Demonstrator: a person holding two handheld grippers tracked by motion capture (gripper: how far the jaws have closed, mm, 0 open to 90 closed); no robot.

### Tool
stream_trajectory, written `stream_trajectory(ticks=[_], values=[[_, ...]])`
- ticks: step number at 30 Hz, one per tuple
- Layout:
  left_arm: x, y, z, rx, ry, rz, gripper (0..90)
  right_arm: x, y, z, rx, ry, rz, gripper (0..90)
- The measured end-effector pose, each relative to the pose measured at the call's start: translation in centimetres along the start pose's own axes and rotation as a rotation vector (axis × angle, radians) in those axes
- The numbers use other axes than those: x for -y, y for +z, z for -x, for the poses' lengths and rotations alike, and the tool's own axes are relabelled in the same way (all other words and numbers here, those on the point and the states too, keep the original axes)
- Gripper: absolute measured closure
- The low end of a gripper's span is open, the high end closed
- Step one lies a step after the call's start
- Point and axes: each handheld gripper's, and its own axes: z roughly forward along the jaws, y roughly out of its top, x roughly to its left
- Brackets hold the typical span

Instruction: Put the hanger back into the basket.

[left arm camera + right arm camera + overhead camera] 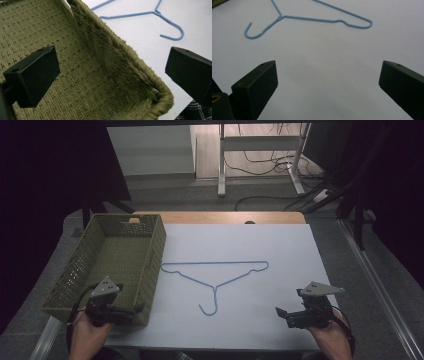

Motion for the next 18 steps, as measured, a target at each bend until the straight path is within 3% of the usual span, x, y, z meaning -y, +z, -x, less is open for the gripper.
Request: stream_trajectory(ticks=[8, 18], values=[[0.11, 0.09, -0.49, 0.046, -0.018, 0.005, 0.0, 0.18, 0.02, 0.02, 0.017, -0.016, -0.003, 1.1], [0.14, 0.24, -0.61, 0.060, -0.025, -0.006, 0.0, 0.19, 0.12, 0.09, 0.012, 0.002, -0.009, 0.0]])
